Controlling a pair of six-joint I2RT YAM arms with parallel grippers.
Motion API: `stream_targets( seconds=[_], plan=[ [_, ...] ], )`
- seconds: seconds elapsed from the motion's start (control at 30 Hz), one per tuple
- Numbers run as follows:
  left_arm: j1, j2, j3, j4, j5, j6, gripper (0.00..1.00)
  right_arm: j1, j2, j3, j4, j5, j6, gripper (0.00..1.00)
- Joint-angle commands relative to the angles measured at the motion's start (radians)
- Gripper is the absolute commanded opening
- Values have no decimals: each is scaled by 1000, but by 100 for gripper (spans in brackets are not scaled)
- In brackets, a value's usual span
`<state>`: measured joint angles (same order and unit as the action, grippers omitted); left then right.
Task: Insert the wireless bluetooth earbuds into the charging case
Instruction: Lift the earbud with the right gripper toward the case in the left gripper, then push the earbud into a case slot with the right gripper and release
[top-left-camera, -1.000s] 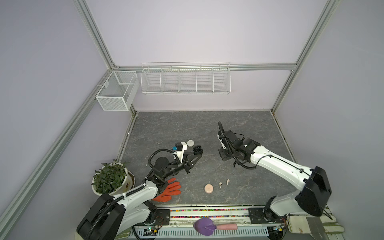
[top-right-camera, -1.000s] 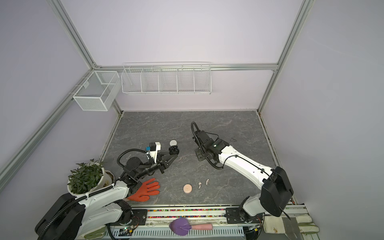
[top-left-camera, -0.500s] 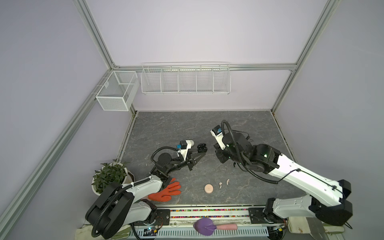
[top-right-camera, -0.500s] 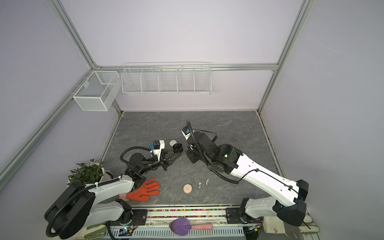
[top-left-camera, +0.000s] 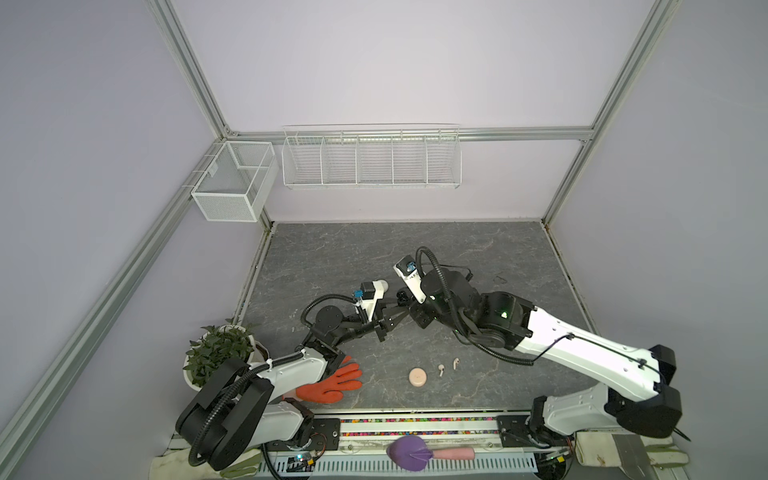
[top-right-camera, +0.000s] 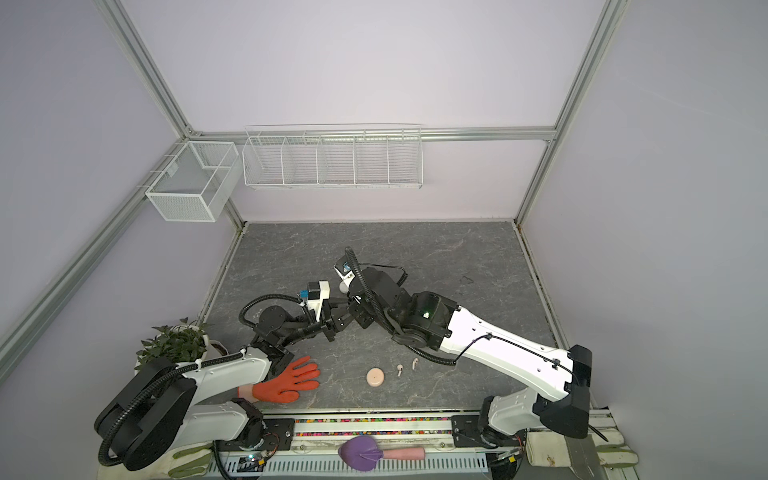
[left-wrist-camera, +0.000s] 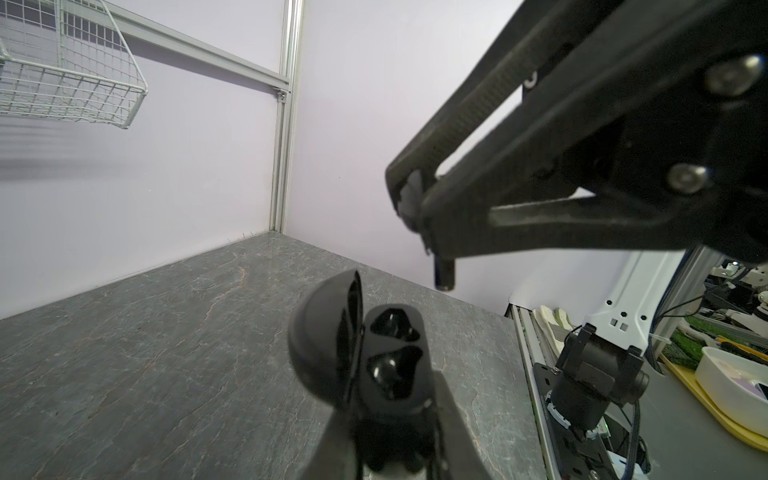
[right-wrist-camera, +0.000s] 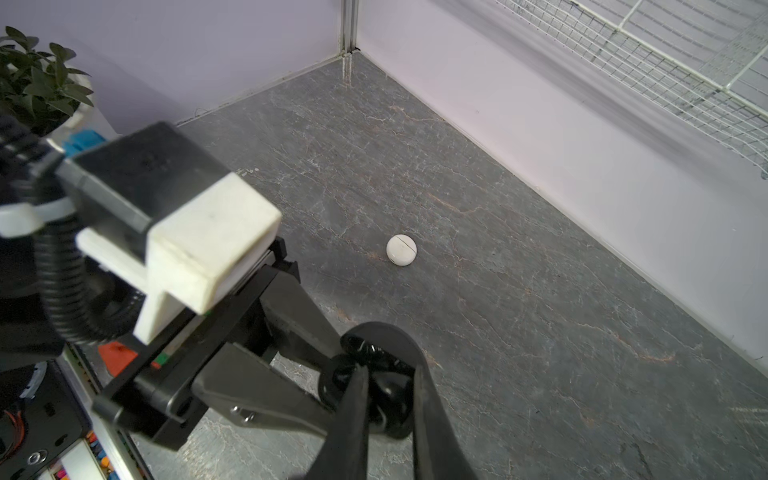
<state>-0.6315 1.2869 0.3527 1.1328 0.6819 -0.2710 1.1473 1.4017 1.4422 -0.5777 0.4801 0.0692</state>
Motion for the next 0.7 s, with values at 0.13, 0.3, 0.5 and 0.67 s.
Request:
stream_targets(
  seconds=[0.13,0.3,0.5,0.67],
  plan=[
    [-5,-11,17,36,15,12,0,10,20,17,49,26,-23,15],
    [-5,-18,17,30,13,13,0,10,26,5,48,32,-22,15],
    [-5,-20,17,26,15,9,0,11,29,-9,55,30,-19,15],
    [-5,-31,13,17,13,13,0,10,32,-16,55,16,-13,15]
  ],
)
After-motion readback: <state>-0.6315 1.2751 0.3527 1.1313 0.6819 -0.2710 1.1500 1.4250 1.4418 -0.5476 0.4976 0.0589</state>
